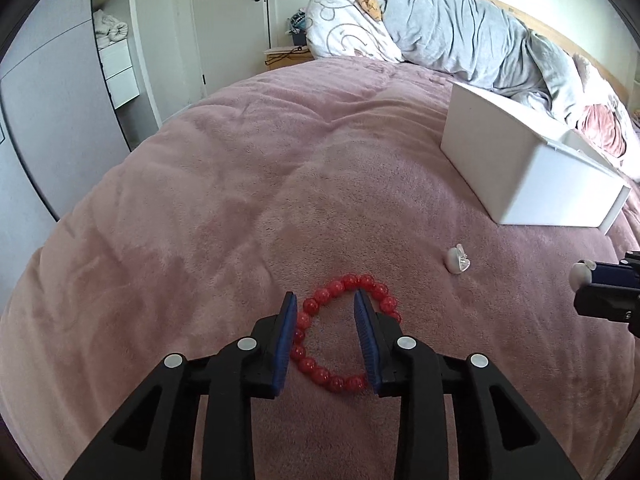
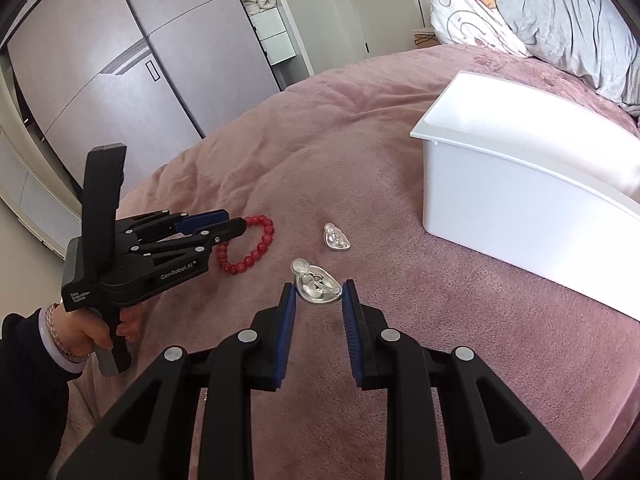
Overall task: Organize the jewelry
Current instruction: 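Grasp the red beaded bracelet with the left tool while the right tool grasps the silver pendant charm, then lift and carry the red bracelet and silver charm over the white box with both tools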
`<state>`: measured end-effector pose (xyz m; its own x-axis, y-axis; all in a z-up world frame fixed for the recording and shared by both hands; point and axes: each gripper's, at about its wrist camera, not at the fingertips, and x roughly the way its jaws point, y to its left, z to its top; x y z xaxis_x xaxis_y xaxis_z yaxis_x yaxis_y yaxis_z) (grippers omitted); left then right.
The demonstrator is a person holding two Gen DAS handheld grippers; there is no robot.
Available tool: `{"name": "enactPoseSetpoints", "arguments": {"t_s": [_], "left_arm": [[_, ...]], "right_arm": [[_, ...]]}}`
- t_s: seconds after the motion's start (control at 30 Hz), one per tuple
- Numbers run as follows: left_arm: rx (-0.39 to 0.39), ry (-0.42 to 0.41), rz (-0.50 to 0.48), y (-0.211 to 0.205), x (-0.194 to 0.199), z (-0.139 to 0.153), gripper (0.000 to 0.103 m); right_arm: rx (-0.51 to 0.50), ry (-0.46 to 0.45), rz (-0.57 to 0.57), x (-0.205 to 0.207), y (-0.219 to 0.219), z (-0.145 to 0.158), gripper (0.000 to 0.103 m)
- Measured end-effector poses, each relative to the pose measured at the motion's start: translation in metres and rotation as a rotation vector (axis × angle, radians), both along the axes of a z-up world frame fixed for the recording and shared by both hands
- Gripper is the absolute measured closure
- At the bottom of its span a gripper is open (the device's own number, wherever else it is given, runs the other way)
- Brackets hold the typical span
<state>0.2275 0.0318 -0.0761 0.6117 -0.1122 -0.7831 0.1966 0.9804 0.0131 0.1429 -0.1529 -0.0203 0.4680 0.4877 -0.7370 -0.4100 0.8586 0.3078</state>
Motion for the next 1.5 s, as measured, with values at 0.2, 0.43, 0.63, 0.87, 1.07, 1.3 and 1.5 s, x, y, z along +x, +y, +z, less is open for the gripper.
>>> {"name": "enactPoseSetpoints", "arguments": {"t_s": [0.2,0.43,0.63,0.87,1.07,1.3,1.5], "left_arm": [[0.029,0.071,-0.048,0.0,0.018,-0.023,0.067],[-0.025,0.073,-0.016,0.009,0.014,-0.024,0.081],[-0.057,0.089,-0.002,0.012,0.002,-0.02,0.088],[-0.08,0.059,-0.024,0.01,-0.02,0.006,0.088],[-0.123,0.002,-0.039,0.0,-0.037,0.047,0.088],[-0.146,-0.063,-0.08,-0.024,-0.055,0.101,0.088],[-0.184,-0.099,-0.084,-0.046,-0.066,0.136,0.088]], "right_arm": [[0.01,0.029,-0.005,0.007,-0.002,-0.008,0.079],[0.008,0.051,0.006,0.012,0.004,-0.017,0.079],[0.005,0.052,0.008,0.012,0.004,-0.018,0.079],[0.001,0.034,0.011,0.008,0.006,-0.012,0.079],[0.012,-0.004,0.003,-0.001,-0.001,0.003,0.079],[0.049,-0.062,-0.026,-0.014,-0.017,0.035,0.079],[0.059,-0.109,-0.047,-0.032,-0.037,0.062,0.079]]}}
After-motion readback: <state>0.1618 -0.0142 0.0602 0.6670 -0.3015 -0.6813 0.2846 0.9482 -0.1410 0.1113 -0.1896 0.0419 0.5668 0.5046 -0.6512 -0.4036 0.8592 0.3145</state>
